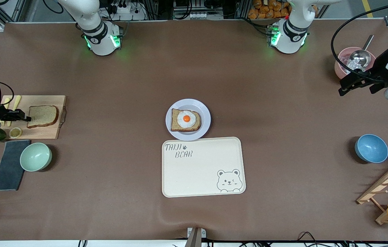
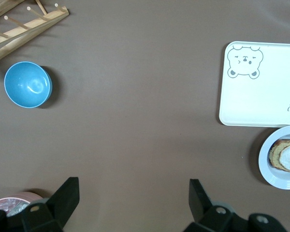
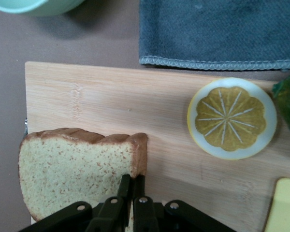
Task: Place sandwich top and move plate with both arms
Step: 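Grasp the bread slice edge with the right gripper and lift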
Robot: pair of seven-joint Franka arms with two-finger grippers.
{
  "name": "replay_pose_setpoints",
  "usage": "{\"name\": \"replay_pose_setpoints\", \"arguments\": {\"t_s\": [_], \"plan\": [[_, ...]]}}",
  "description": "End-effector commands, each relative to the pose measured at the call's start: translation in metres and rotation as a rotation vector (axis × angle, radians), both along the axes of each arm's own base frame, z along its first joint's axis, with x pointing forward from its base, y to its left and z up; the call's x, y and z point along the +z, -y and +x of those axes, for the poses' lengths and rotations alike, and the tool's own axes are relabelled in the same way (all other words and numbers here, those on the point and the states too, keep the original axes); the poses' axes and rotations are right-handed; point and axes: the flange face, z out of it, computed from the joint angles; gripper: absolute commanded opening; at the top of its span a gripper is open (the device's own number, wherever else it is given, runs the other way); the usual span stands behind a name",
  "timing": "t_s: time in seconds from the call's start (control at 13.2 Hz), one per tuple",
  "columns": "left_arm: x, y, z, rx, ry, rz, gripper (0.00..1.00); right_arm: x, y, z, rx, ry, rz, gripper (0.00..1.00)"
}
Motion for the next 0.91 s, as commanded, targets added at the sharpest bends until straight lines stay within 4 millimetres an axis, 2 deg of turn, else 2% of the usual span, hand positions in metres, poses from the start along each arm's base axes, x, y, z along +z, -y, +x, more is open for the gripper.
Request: {"name": "replay_pose_setpoints", "arguments": {"t_s": [0.0,0.46,0.84], "plan": [[0.005,0.0,-0.002,-0.003,0.001,0.021,1.0,-0.005,0.002,-0.006,0.002,0.017,0.014,0.0],[0.003,0.0,-0.002,-0.003,-0.004,0.021,1.0,0.01,-0.007,0.003,-0.003,-0.006,0.064,0.0],[0.0,-0.003,-0.001,0.008,-0.008,0.02,1.0,0.039,-0.014,0.02,-0.057,-0.065,0.147,0.0]]}}
